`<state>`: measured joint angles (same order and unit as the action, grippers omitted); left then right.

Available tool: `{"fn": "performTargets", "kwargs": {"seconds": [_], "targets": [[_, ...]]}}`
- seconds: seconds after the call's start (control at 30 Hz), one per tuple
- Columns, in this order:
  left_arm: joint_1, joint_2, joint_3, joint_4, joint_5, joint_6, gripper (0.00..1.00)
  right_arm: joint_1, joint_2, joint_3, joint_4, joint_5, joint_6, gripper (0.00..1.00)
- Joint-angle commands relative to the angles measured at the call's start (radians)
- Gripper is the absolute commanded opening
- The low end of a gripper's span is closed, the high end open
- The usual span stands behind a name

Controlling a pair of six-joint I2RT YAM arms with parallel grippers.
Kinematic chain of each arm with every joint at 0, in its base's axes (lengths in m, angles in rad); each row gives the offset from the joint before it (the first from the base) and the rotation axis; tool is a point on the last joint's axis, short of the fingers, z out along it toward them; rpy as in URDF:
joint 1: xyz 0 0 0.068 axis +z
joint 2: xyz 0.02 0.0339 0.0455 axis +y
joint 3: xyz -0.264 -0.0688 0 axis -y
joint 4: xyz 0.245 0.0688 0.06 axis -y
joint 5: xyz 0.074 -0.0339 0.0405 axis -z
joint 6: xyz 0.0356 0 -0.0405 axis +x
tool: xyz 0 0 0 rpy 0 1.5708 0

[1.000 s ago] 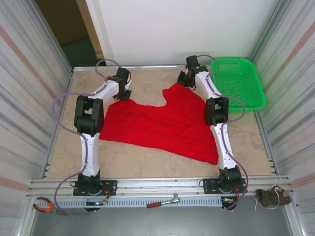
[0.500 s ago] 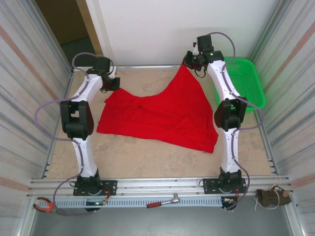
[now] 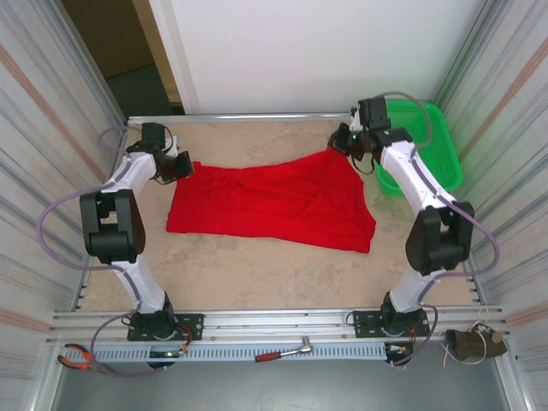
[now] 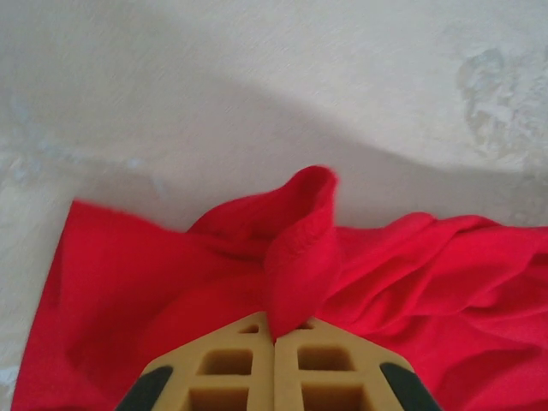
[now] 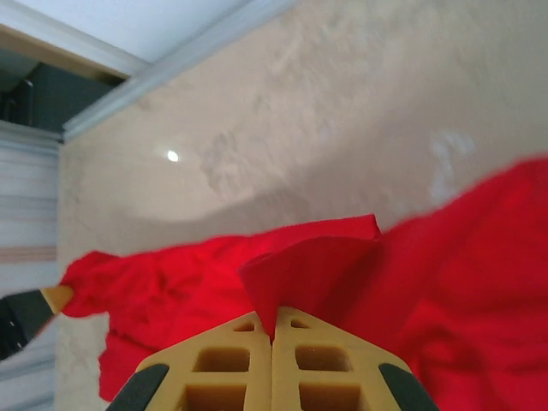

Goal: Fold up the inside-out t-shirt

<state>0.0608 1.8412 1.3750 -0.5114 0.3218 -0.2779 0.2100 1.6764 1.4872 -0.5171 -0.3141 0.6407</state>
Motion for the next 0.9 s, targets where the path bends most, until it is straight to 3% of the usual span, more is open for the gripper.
{"fn": "performTargets", "kwargs": {"seconds": [0.0,0.33,0.4,0.43,0.47,0.5,0.63,0.77,0.87], "targets": [[0.056,-0.067,-0.067,0.073,0.068,-0.073,0.0,0.014,-0.161,-0.164,0.078,0.022,0.056,0.0],[0.14,-0.051,-0.146,0.127,0.098,-0.116,0.0,0.133,-0.512,-0.596,-0.018,0.292,0.156,0.0],[0.146,-0.033,-0.144,0.126,0.103,-0.116,0.1,0.141,-0.558,-0.66,-0.055,0.357,0.208,0.0],[0.148,-0.024,-0.141,0.116,0.089,-0.117,0.23,0.14,-0.573,-0.684,-0.08,0.384,0.234,0.02],[0.151,-0.022,-0.142,0.109,0.073,-0.121,0.36,0.141,-0.584,-0.698,-0.097,0.405,0.25,0.17],[0.155,-0.024,-0.145,0.108,0.063,-0.127,0.41,0.141,-0.592,-0.702,-0.105,0.415,0.254,0.22],[0.166,-0.101,-0.171,0.114,0.012,-0.147,0.53,0.138,-0.561,-0.604,-0.138,0.426,0.188,0.25],[0.145,-0.195,-0.179,0.146,0.019,-0.177,0.58,0.134,-0.424,-0.449,-0.143,0.396,0.076,0.43],[0.093,-0.181,-0.137,0.152,0.063,-0.187,0.61,0.131,-0.276,-0.338,-0.143,0.367,0.01,0.48]]}}
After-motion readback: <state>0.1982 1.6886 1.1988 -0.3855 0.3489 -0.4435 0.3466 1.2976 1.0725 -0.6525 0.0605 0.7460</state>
